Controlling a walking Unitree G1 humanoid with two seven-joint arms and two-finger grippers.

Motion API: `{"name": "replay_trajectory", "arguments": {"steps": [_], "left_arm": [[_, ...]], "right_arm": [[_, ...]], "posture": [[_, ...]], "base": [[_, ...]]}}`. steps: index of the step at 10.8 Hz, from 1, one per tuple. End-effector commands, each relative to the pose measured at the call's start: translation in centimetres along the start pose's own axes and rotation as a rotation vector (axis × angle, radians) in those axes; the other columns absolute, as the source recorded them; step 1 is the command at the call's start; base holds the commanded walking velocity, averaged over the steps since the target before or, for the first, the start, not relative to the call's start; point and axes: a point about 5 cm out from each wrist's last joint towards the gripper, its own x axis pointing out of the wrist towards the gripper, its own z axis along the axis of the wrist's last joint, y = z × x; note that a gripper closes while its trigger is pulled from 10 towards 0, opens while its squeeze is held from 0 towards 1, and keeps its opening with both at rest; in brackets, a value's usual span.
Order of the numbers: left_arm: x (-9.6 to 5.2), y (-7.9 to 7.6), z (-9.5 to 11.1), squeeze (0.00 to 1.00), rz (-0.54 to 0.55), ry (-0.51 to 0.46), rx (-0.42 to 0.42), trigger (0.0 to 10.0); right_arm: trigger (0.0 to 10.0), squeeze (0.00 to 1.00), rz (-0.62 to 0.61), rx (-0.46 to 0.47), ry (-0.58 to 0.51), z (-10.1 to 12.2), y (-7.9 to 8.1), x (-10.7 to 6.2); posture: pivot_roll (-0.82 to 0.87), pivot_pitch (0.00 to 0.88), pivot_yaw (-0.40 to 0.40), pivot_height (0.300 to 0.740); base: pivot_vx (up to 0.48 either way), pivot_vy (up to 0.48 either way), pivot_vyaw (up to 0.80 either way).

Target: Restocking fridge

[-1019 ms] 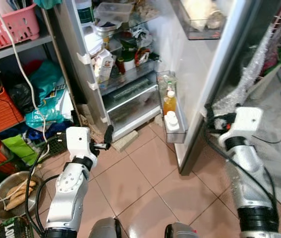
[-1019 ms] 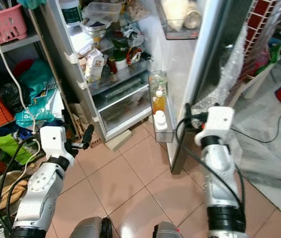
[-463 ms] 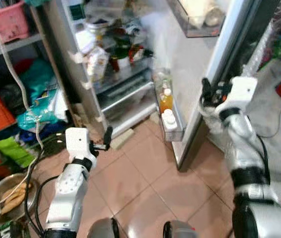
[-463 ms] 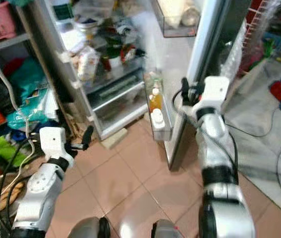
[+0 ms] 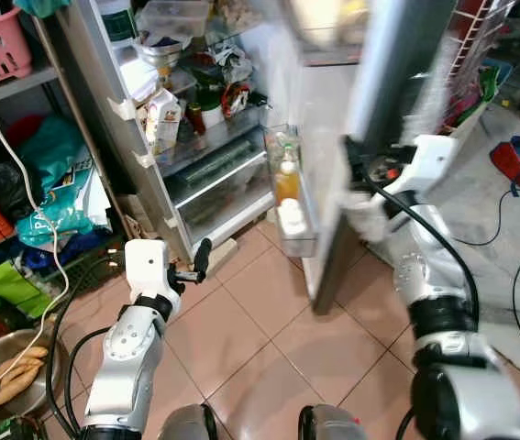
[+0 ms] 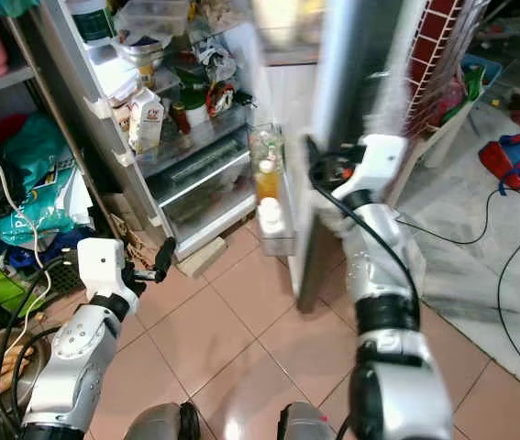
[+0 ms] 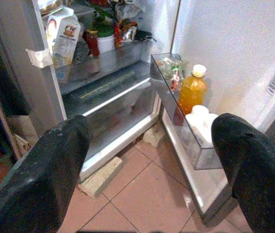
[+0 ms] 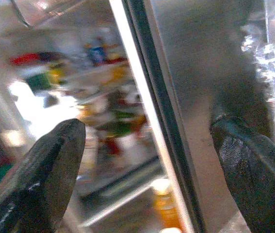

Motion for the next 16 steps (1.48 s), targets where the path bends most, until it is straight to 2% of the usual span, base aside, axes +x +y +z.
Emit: {"name": "replay_trajectory", "arguments": {"steps": [1, 2, 4, 5, 7, 8, 9, 10, 11, 13, 16], "left_arm": [[-0.2, 0.2, 0.2, 0.0, -0.001, -0.001, 0.014, 10.0], [-0.2, 0.2, 0.2, 0.0, -0.003, 0.002, 0.014, 10.0], [-0.3, 0.2, 0.2, 0.0, -0.002, 0.004, 0.014, 10.0], [-0.3, 0.3, 0.2, 0.0, -0.001, 0.006, 0.013, 10.0], [-0.3, 0.3, 0.1, 0.0, -0.003, 0.009, 0.014, 10.0], [-0.3, 0.2, 0.1, 0.0, -0.007, 0.015, 0.013, 10.0], [-0.3, 0.2, 0.0, 0.0, -0.009, 0.017, 0.013, 10.0], [-0.3, 0.1, -0.1, 0.0, -0.01, 0.023, 0.009, 10.0], [-0.4, 0.1, -0.1, 0.0, -0.01, 0.025, 0.008, 10.0], [-0.5, 0.1, -0.2, 0.0, -0.01, 0.032, 0.007, 10.0], [-0.3, 0.2, -0.1, 0.0, -0.008, 0.032, 0.014, 10.0]], "right_arm": [[10.0, 0.0, 0.114, 0.058, 0.015, -0.1, 1.8, 0.3], [10.0, 0.0, 0.241, 0.174, 0.039, -0.3, 3.6, -0.4], [10.0, 0.0, 0.261, 0.148, 0.059, -0.6, 3.8, -1.4], [10.0, 0.0, 0.234, 0.115, 0.077, -0.8, 3.5, -2.8], [10.0, 0.0, 0.225, 0.11, 0.111, -1.3, 3.4, -4.1], [10.0, 0.0, 0.185, 0.073, 0.156, -2.5, 3.8, -6.6], [10.0, 0.0, 0.168, 0.038, 0.164, -2.7, 4.0, -7.3], [10.0, 0.0, 0.034, -0.055, 0.157, -3.2, 3.6, -8.3], [10.0, 0.0, -0.021, -0.063, 0.158, -3.4, 3.3, -8.5], [10.0, 0.0, -0.052, -0.082, 0.164, -3.4, 3.4, -8.7], [10.0, 0.0, -0.097, -0.126, 0.145, -3.0, 2.9, -7.9]], "posture": [[0.08, 0.092, 0.037, 0.74], [0.08, 0.092, 0.036, 0.74], [0.08, 0.092, 0.034, 0.74], [0.08, 0.094, 0.034, 0.74], [0.07, 0.094, 0.035, 0.74], [0.06, 0.101, 0.036, 0.74], [0.06, 0.104, 0.036, 0.74], [0.05, 0.108, 0.036, 0.74], [0.06, 0.11, 0.038, 0.74], [0.05, 0.112, 0.042, 0.74], [0.06, 0.124, 0.049, 0.74]], "base": [[0.0, 0.0, 0.0], [0.0, 0.0, 0.0], [0.0, 0.0, 0.0], [0.0, 0.0, 0.0], [0.0, 0.0, 0.0], [0.0, 0.0, 0.0], [0.0, 0.0, 0.0], [0.0, 0.0, 0.0], [0.0, 0.0, 0.0], [0.0, 0.0, 0.0], [0.0, 0.0, 0.0]]}}
